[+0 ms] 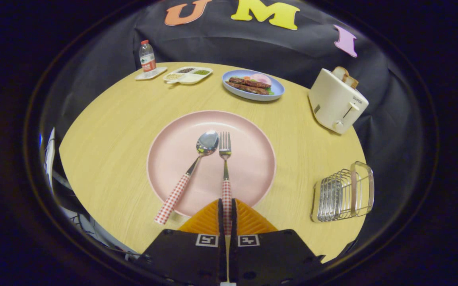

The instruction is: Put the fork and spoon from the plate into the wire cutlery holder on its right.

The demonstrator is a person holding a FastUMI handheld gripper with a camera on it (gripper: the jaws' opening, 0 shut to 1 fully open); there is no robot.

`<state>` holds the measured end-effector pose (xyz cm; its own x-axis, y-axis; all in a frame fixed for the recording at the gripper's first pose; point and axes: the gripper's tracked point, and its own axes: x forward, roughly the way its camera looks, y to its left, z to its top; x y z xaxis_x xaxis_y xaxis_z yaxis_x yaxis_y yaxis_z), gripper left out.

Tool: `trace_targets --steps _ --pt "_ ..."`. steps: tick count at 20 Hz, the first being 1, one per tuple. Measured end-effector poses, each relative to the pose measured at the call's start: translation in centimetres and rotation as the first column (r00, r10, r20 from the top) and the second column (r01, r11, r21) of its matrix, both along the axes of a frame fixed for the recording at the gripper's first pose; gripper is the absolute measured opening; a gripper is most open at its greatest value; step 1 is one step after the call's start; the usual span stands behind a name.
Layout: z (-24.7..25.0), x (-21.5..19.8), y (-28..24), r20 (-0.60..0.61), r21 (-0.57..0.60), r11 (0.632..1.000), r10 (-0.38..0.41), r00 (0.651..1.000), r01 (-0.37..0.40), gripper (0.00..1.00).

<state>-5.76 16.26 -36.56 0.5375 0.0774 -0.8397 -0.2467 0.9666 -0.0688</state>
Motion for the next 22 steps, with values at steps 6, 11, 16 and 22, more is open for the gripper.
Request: trace_targets --steps 6,11,16,22 --pt "5.4 -0.4 -2.1 -0.069 0.042 0.999 -0.012 0.998 0.015 0.03" --pt "12.1 -1.2 -7.3 -0.135 0.057 0.995 -0.072 0.988 0.08 0.03" --pt "16.4 -2.1 -14.1 -0.228 0.033 0.983 -0.168 0.959 0.18 0.03" --pt "16.6 -4.5 -18.1 -0.394 0.022 0.966 -0.23 0.89 0.259 0.03"
